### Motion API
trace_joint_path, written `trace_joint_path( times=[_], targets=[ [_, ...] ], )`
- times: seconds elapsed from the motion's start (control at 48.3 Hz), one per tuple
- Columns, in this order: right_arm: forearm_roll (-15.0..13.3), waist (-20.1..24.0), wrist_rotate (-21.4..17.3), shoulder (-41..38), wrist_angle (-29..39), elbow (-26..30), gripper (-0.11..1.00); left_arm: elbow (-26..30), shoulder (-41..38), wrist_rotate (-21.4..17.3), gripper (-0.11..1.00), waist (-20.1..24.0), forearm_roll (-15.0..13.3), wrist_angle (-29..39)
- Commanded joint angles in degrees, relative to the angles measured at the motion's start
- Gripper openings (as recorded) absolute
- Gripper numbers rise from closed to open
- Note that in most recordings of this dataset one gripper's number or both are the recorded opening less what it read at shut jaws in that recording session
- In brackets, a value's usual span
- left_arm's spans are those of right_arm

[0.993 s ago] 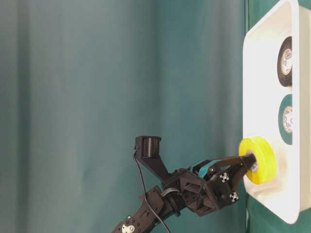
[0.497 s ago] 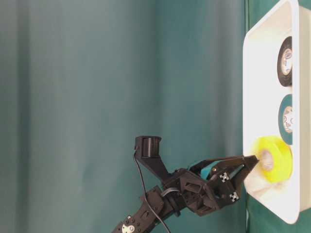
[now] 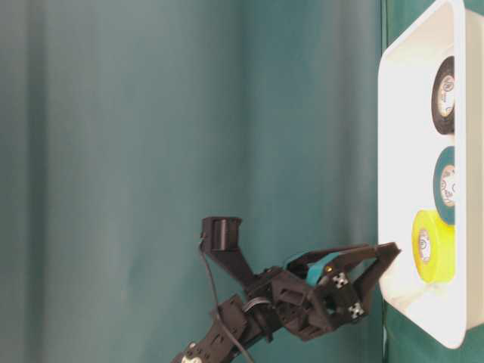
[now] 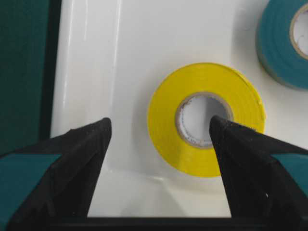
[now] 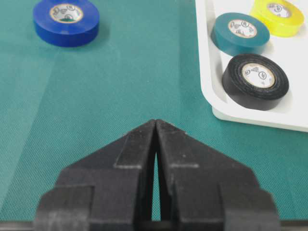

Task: Put the tape into the white case with the left arm.
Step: 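Open the left gripper to release the yellow roll in the tray, then withdraw the open left gripper back to the left side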

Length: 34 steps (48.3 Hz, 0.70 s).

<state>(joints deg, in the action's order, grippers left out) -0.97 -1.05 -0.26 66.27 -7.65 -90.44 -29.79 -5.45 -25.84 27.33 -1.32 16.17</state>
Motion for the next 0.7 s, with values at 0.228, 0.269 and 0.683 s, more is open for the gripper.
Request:
trace_joint_path(
  times=[0.228, 0.269, 0.683],
  targets=[
    [0.00, 0.00, -0.09, -0.35, -0.62, 0.79, -0.09, -4.39, 9.76, 0.26, 0.81, -4.22, -0.09, 0.09],
    [0.00, 0.00, -0.09, -0.35, -0.62, 0.79, -0.09, -5.19, 10.81, 0.35, 0.81, -5.10, -0.09, 0.18],
    [0.00, 0.00, -0.09, -0.35, -0.62, 0.88, -0.09, -12.57, 18.37, 3.60, 0.81, -16.44, -0.18, 0.18]
  ],
)
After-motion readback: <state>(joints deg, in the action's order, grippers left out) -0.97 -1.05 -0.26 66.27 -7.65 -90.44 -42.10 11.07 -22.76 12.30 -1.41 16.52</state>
